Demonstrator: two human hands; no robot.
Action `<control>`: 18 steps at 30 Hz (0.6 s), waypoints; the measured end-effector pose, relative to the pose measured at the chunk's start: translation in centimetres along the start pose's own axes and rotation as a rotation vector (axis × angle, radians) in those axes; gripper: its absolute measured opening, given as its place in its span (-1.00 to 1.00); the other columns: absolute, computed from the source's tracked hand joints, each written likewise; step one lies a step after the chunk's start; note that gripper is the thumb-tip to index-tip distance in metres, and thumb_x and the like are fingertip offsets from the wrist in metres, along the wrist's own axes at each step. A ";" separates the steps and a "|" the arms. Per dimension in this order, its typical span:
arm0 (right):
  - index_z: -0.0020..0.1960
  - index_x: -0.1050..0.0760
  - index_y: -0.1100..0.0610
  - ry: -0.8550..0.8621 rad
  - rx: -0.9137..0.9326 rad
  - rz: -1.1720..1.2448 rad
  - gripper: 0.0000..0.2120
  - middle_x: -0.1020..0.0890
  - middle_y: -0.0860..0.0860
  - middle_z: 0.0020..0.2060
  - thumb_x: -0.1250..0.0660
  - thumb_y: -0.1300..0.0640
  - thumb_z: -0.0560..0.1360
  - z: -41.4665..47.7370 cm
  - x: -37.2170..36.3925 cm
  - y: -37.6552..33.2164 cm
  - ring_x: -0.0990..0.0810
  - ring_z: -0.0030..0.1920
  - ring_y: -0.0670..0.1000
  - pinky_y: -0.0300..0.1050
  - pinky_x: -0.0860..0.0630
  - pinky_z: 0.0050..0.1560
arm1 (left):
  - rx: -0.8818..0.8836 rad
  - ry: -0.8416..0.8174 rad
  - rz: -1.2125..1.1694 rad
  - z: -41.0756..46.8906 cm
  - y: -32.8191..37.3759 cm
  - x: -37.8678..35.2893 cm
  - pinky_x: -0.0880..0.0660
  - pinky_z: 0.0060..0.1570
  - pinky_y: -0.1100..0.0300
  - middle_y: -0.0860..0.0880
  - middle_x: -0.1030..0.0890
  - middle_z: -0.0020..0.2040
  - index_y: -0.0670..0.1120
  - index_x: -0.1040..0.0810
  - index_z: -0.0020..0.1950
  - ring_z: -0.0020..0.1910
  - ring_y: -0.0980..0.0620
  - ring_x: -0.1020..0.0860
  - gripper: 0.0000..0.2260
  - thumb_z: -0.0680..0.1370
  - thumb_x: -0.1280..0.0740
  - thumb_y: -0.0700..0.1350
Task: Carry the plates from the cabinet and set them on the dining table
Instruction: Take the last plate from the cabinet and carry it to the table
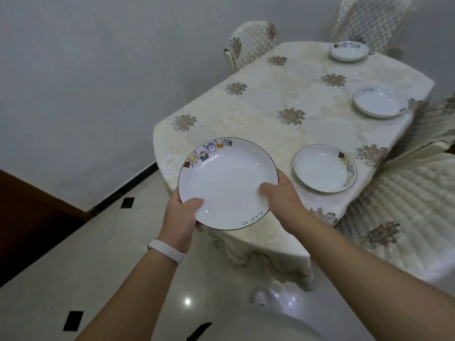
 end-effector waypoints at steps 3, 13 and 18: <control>0.21 -0.46 0.02 0.005 -0.004 0.003 -0.63 -0.65 0.02 0.02 -0.15 0.30 0.47 2.2 -0.4 -0.8 -0.61 -0.08 0.06 -0.11 -0.55 -0.22 | 0.008 -0.032 -0.024 3.0 0.9 -0.4 -0.59 -0.21 0.09 0.02 -0.68 0.01 0.07 -0.53 0.15 -0.07 -0.04 -0.64 -0.59 0.51 -0.23 -0.41; 0.21 -0.45 -0.02 0.194 -0.069 0.027 -0.64 -0.65 -0.03 0.02 -0.17 0.29 0.49 8.9 -2.5 -1.1 -0.62 -0.08 0.01 -0.14 -0.56 -0.23 | 0.072 -0.222 -0.005 14.6 1.4 -1.7 -0.59 -0.13 0.05 -0.09 -0.65 0.12 -0.06 -0.50 0.26 0.03 -0.10 -0.62 -0.62 0.53 -0.21 -0.39; 0.22 -0.47 -0.01 0.320 -0.104 0.060 -0.62 -0.66 -0.01 0.04 -0.17 0.29 0.48 13.2 -7.0 -0.8 -0.65 0.04 0.09 -0.05 -0.61 -0.12 | 0.108 -0.320 0.050 22.3 1.7 0.3 -0.54 0.11 -0.11 -0.07 -0.63 0.16 0.02 -0.50 0.23 0.12 -0.13 -0.60 -0.65 0.56 -0.22 -0.35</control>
Point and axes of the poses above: each hand's wrist, its own z-axis towards the middle knuckle, its own x-axis out of the back of the hand, y = z × x, the point moved 5 cm from there along z, towards the middle knuckle
